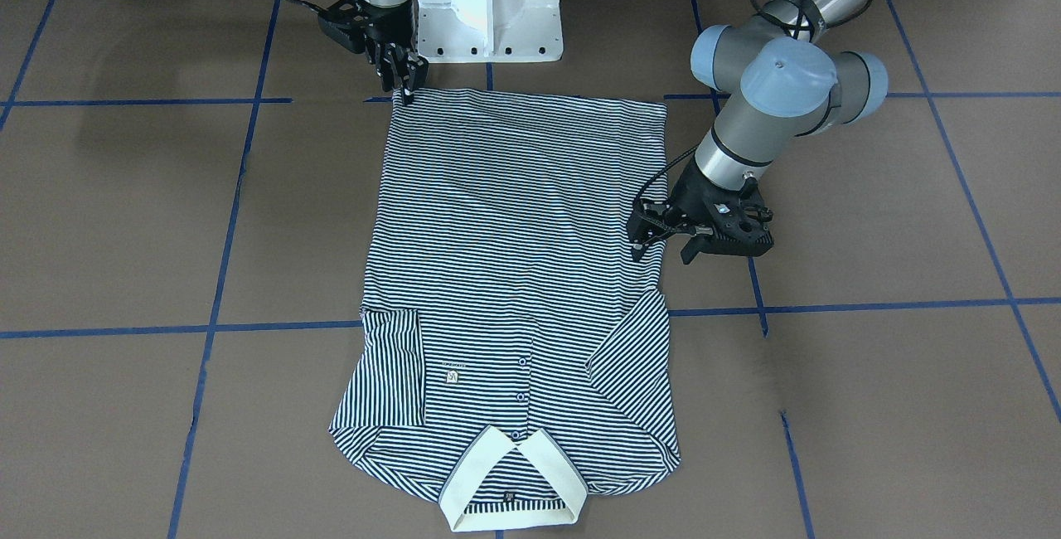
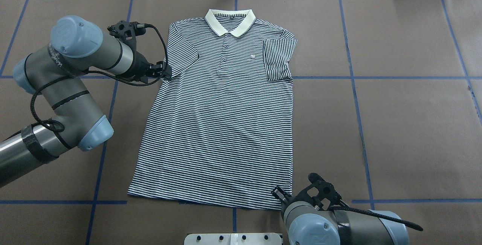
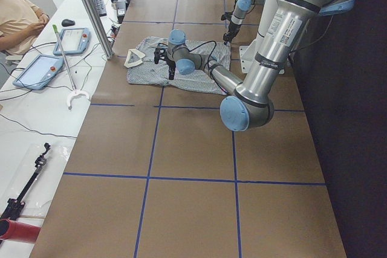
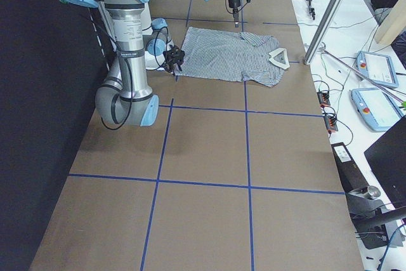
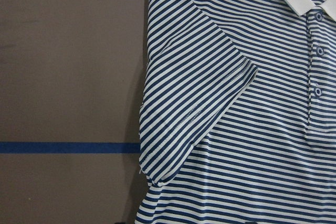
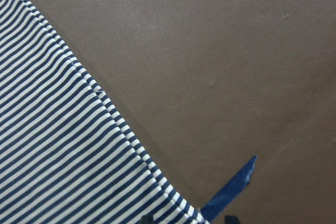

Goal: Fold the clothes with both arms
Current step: 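Move the left gripper down to the hem corner nearest it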

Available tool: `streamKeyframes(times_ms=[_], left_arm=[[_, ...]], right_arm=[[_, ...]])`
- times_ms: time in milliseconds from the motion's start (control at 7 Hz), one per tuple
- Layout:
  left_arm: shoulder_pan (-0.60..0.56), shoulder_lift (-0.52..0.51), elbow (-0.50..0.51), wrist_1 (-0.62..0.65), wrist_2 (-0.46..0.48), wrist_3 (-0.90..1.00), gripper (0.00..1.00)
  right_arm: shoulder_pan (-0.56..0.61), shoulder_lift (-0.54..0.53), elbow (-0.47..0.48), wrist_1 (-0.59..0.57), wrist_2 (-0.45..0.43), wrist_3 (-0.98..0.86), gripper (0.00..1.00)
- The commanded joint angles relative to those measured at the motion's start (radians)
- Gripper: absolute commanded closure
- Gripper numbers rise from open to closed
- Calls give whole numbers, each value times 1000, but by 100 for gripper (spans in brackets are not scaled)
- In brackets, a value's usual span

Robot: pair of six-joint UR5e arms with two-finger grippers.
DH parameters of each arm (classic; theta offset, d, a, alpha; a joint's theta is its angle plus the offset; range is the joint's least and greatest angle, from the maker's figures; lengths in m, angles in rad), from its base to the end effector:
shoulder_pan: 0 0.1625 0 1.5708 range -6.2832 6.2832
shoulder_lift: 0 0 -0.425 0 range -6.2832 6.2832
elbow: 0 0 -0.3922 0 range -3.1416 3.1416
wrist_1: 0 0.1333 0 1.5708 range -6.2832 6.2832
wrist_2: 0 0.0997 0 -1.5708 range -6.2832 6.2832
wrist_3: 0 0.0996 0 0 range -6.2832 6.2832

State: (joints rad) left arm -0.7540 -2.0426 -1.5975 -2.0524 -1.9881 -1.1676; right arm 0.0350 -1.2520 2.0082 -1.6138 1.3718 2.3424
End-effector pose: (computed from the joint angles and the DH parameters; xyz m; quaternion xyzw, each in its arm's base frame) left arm 0.4239 -0.5256 0.3215 0.0988 0.4855 -0.0546 0.8669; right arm -0.5521 -0.1724 0.3056 -0.0382 -0.3576 0.3978 0.8440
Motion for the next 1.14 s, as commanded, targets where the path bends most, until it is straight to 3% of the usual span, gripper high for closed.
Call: streamKeyframes(times_ms=[0, 143, 571, 857, 1000], left_arm=[[-1, 1, -2, 1, 0, 0, 20], [-1, 1, -4, 1, 0, 0, 20], [-1, 4, -10, 3, 0, -7, 19], [56, 136, -178, 5, 43, -97, 13], [141, 172, -247, 14, 139, -160, 8]], right_arm=[[0, -1, -5, 0, 1, 0, 66], [0, 0, -2, 0, 4, 0, 99], [6, -1, 29, 0, 22, -2, 100], [22, -13, 64, 0, 41, -6, 100], [22, -17, 69, 0, 41, -9, 100]])
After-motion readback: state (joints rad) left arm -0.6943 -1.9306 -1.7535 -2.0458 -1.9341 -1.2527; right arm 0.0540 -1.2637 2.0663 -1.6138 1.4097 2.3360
